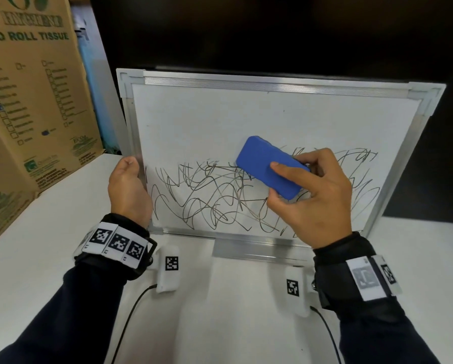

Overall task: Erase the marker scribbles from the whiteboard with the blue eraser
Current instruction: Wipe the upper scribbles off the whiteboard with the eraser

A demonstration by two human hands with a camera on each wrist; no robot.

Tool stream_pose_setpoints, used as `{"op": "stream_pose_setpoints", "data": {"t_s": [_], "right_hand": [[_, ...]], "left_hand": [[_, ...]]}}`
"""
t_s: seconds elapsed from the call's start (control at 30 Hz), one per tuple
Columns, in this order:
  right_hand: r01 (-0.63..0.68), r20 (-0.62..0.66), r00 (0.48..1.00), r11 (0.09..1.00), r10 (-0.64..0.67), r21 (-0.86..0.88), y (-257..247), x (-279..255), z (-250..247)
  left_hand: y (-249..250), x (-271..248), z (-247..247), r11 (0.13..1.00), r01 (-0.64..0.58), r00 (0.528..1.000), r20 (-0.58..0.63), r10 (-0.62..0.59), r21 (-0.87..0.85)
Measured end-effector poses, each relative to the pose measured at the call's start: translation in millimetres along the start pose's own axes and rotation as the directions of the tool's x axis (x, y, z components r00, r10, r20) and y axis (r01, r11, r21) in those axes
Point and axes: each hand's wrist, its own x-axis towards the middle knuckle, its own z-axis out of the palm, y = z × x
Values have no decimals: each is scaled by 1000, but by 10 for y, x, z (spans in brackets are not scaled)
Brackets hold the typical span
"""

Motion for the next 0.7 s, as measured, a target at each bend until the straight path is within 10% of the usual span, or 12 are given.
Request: {"op": "stream_pose_setpoints", "data": {"t_s": [0.7], "right_hand": [[-63,-34,997,997,65,40,185,-105,-157]], "left_hand": [[145,-189,180,996,51,998,-25,-53,-72]]}}
